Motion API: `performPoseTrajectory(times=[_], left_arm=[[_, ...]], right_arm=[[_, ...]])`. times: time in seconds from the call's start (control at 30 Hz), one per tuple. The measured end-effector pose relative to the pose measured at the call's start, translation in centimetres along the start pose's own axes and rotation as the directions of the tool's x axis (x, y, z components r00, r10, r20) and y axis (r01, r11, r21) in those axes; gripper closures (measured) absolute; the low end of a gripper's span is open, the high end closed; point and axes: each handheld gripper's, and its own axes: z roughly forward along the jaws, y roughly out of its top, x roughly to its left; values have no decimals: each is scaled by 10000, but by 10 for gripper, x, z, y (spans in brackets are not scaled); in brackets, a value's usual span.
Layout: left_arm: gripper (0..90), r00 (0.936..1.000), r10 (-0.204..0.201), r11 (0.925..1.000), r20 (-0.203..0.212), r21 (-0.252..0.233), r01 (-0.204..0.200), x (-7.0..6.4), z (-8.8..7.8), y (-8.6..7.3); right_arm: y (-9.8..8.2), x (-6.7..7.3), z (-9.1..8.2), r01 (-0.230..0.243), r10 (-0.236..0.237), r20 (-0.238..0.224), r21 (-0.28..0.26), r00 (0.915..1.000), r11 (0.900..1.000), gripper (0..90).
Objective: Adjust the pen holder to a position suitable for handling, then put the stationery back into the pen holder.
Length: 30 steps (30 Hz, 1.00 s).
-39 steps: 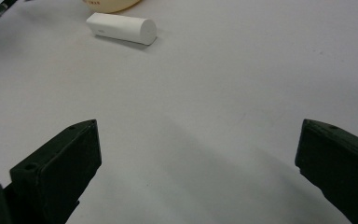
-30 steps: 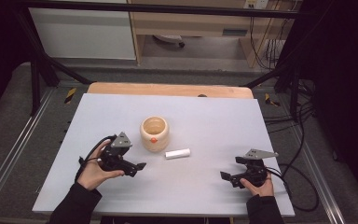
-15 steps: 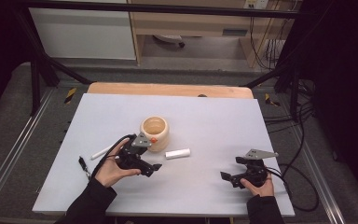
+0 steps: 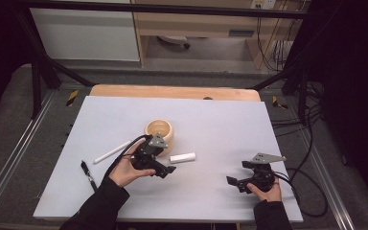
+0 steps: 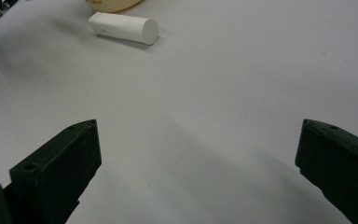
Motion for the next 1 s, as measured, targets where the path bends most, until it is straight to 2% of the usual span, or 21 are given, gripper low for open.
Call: performPoseTrajectory(times=[0.27,0.43,0.53,1.0], left_arm=[[144,9993,309,9992,204,258,-315,-3,7,16],[154,9990,372,9986,228,369,-380,-2,14,24],[163,9991,417,9977,99,537,-422,-1,19,28],[262,9949,1003,9909,-108,910,-989,1,39,30]], right_arm=[[0,0,0,-9,9,-39,-11,10000,10000,8],[0,0,0,-44,44,-54,-1,10000,10000,8],[0,0,0,-3,3,-35,-12,10000,10000,8],[0,1,0,-14,14,-70,32,10000,10000,8]])
